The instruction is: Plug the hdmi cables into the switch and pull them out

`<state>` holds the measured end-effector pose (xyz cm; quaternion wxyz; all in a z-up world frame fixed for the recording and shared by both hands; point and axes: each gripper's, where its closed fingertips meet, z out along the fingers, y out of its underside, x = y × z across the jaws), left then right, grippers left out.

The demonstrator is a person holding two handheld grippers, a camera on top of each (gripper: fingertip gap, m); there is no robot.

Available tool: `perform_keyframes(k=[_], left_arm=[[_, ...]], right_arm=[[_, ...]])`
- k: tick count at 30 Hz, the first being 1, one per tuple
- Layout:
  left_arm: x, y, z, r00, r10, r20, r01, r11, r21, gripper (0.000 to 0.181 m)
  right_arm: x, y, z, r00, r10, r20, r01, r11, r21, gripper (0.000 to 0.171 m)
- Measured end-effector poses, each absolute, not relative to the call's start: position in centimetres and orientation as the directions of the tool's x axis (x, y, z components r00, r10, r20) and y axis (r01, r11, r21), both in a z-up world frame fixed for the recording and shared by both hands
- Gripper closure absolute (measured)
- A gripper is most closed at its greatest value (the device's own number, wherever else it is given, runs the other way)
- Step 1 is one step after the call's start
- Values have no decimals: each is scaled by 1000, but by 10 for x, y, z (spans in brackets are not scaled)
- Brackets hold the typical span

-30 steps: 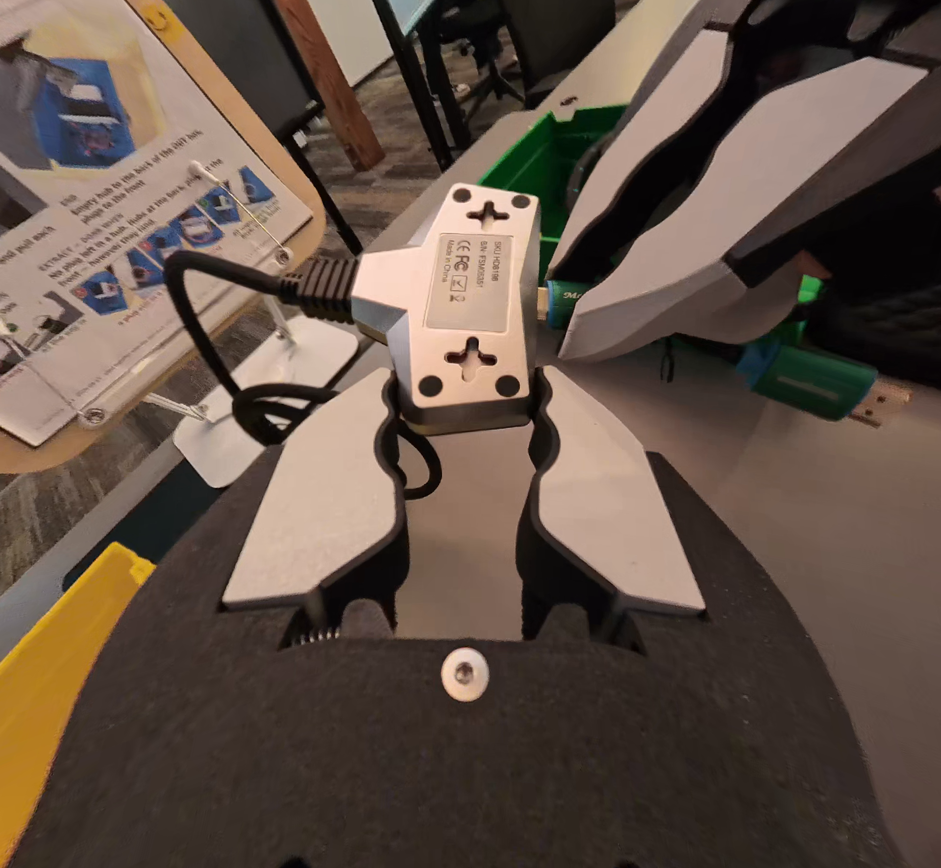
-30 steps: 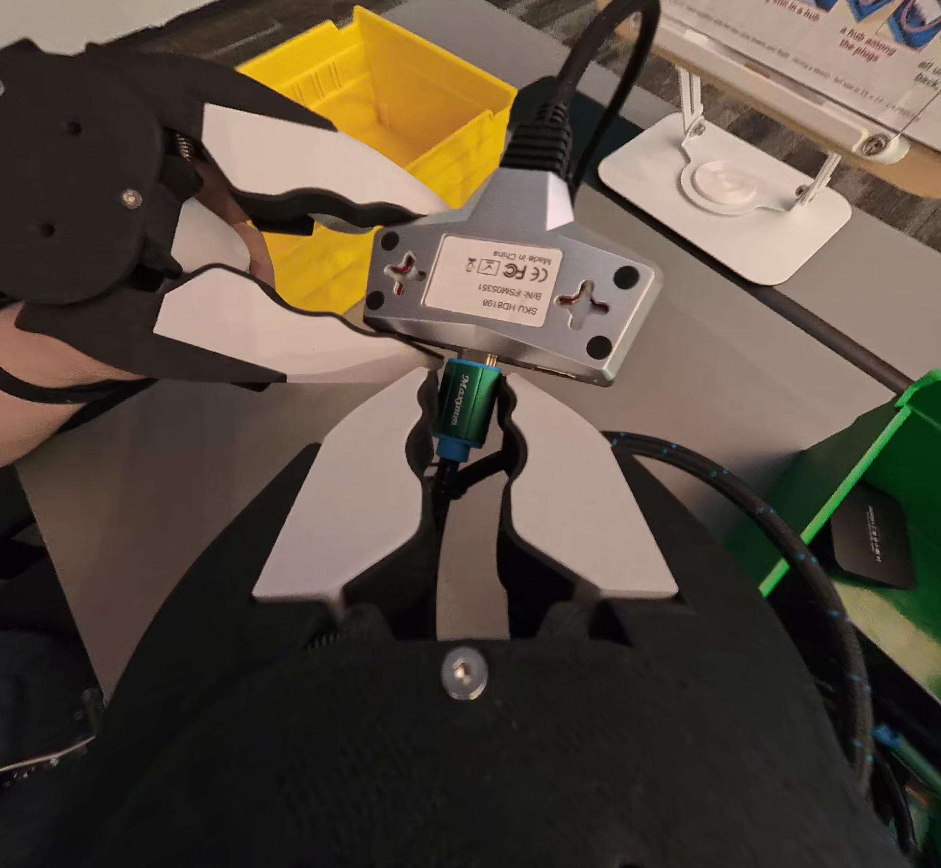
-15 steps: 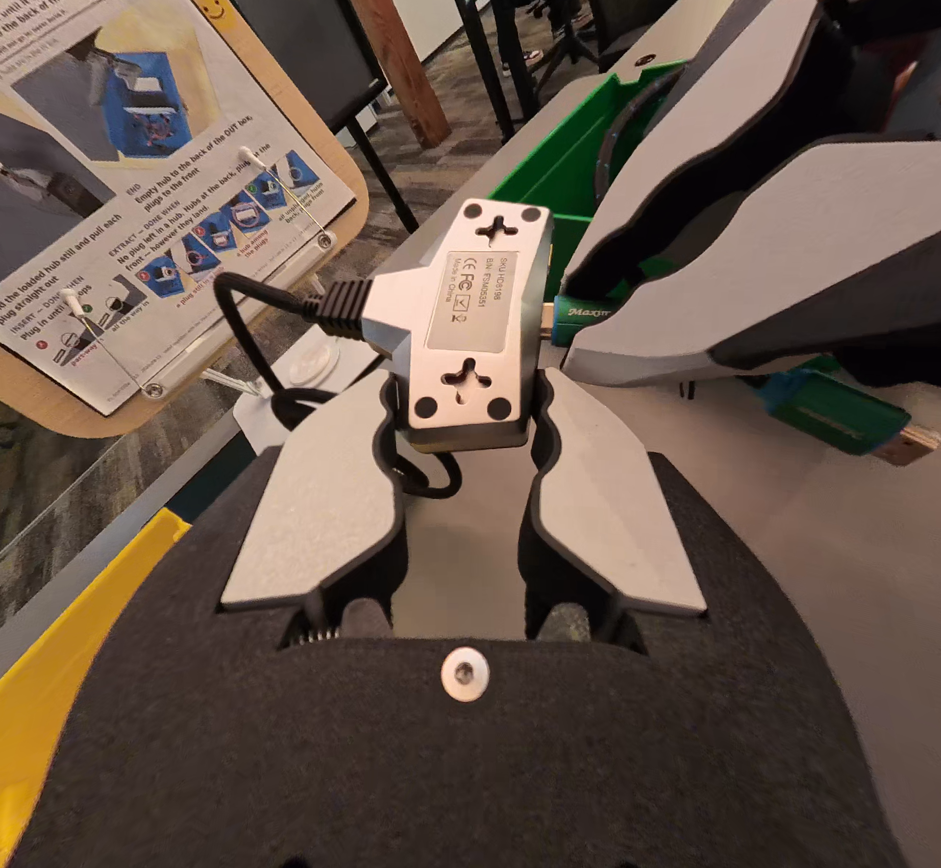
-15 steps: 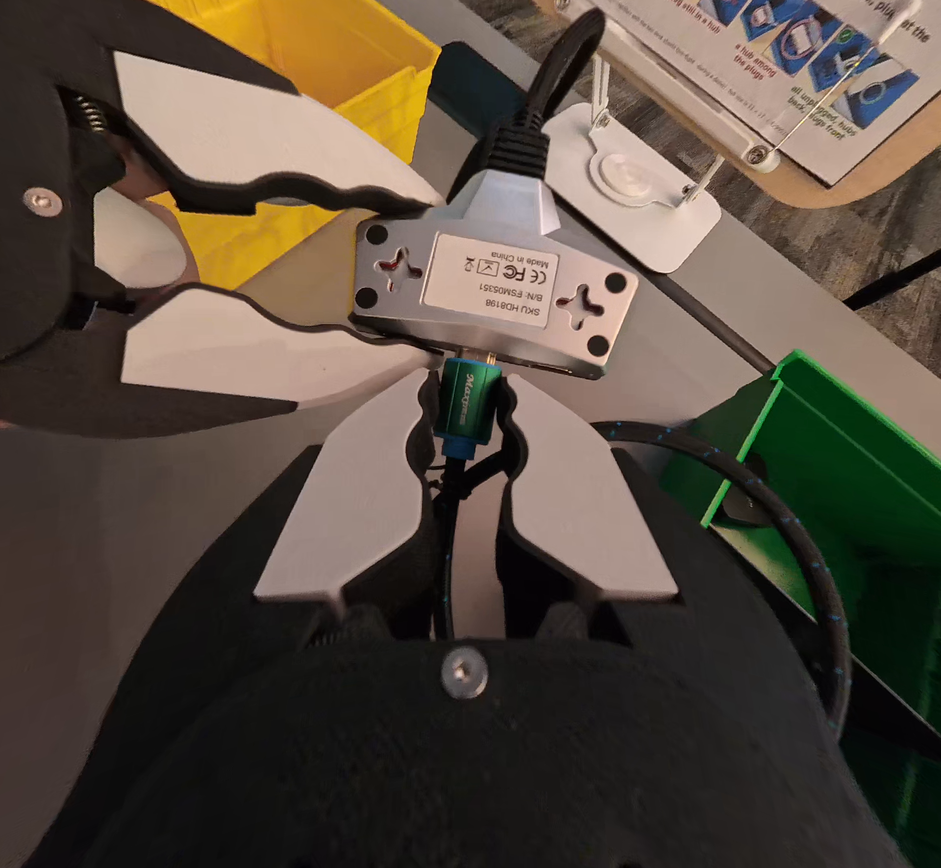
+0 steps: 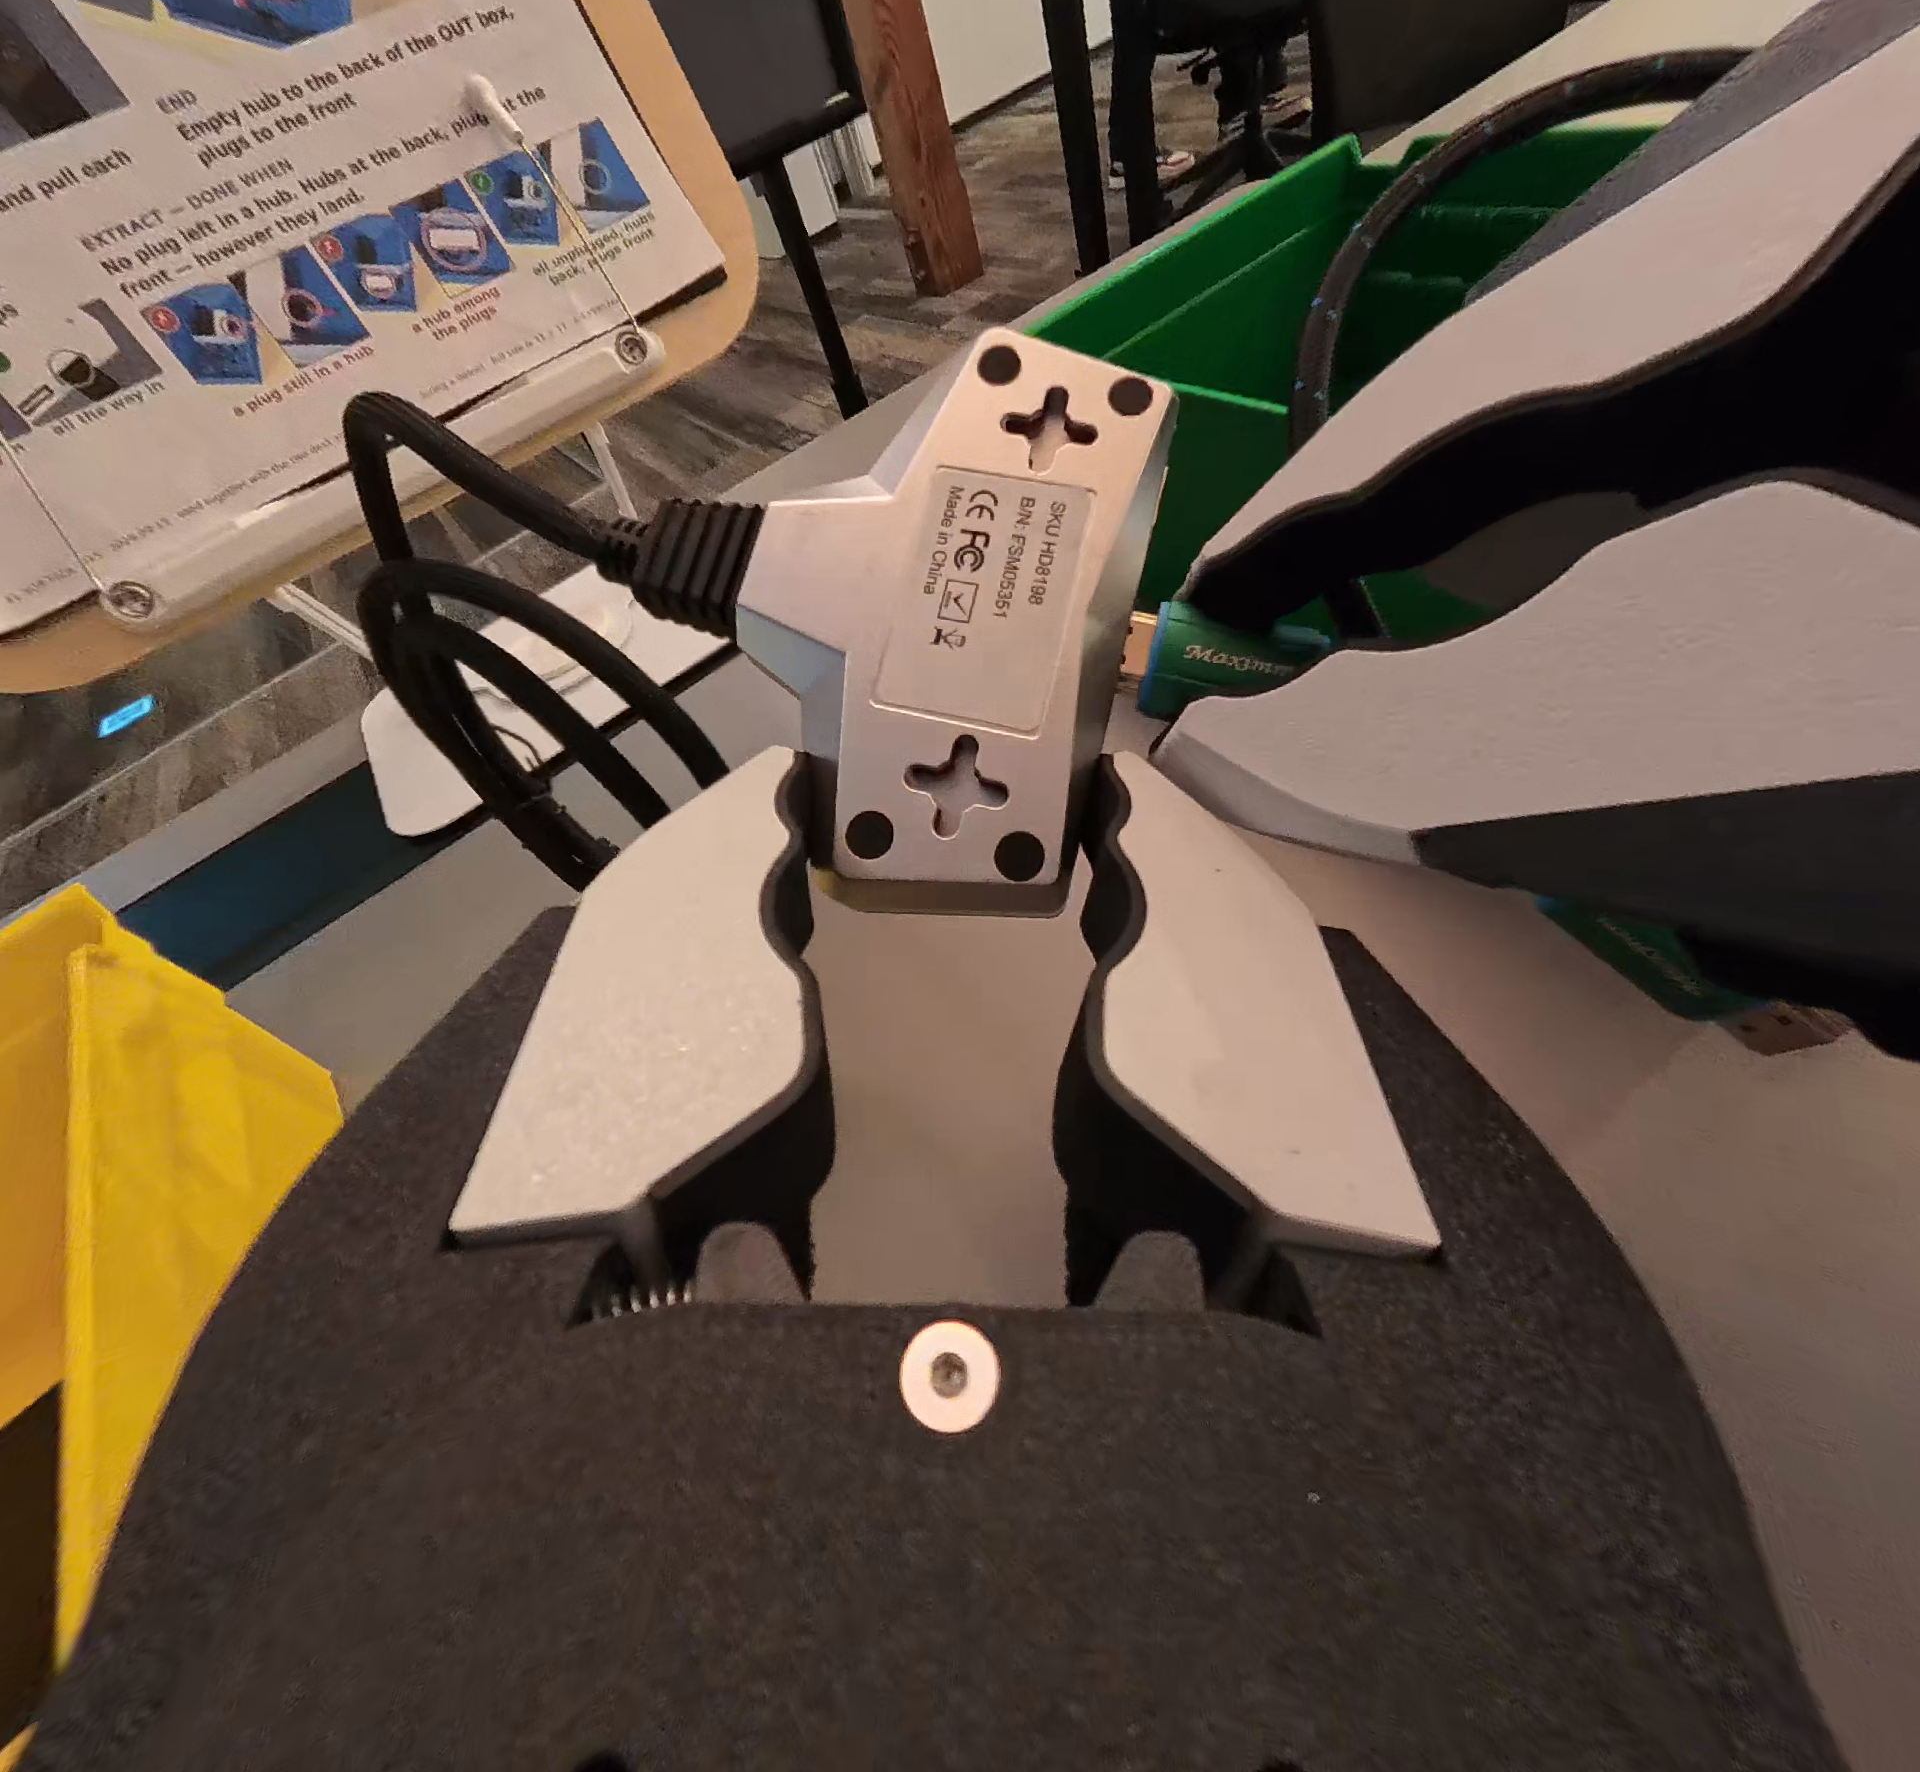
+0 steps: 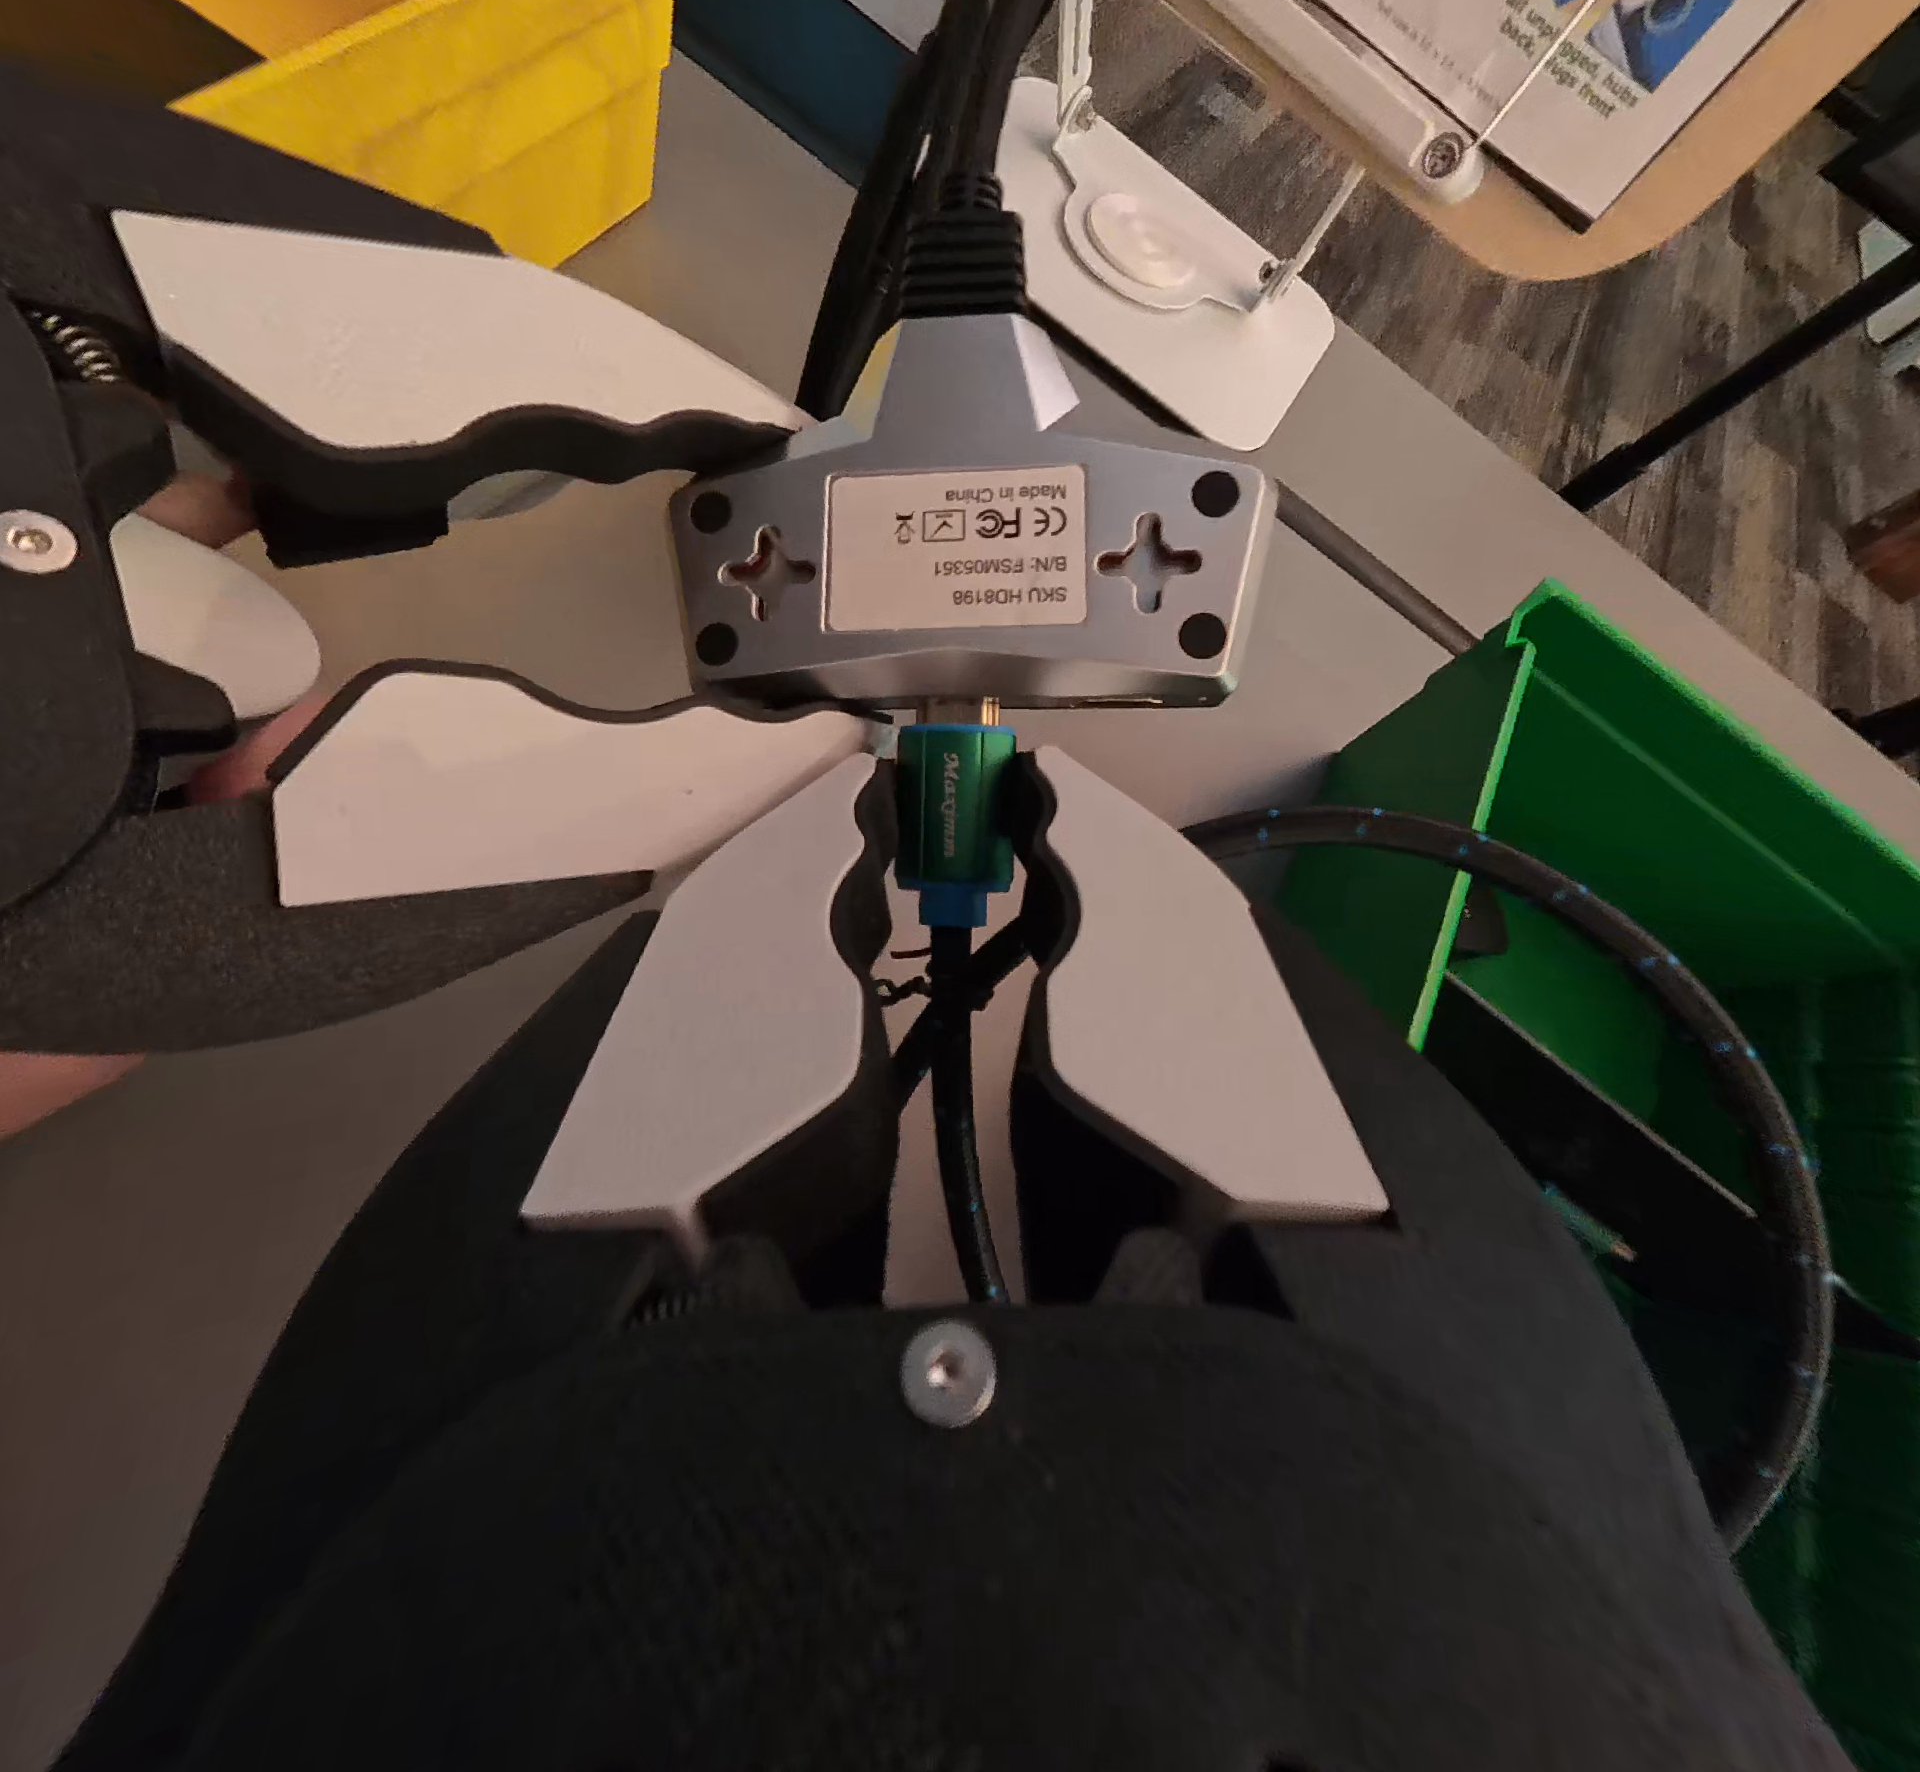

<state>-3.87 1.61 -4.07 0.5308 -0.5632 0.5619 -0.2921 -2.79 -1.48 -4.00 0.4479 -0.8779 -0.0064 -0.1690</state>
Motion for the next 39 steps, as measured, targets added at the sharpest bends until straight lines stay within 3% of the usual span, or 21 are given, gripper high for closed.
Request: perform_keyframes(k=[7, 9, 12, 17, 34, 39], left_arm=[[-34, 12, -50, 168, -958, -231, -323, 168, -931, 131], [-44, 44, -42, 309, -923, -231, -303, 135, -943, 131], [-54, 67, -23, 247, -969, -15, -181, -31, -983, 131], [-54, 51, -43, 226, -953, -203, -292, 133, -947, 131], [-53, 42, -48, 212, -955, -209, -335, 130, -933, 131], [-53, 39, -48, 200, -955, -217, -337, 141, -931, 131]], right_arm=[[-25, -21, -47, 944, -170, 281, 139, -568, -811, 149], [-33, -27, -57, 969, -113, 218, 113, -580, -807, 150], [-32, -36, -57, 954, -119, 275, 189, -473, -860, 150], [-29, -38, -41, 959, -140, 246, 168, -416, -894, 150], [-30, -44, -27, 952, -111, 286, 199, -485, -851, 150], [-20, -53, 3, 928, -103, 358, 264, -496, -827, 150]])
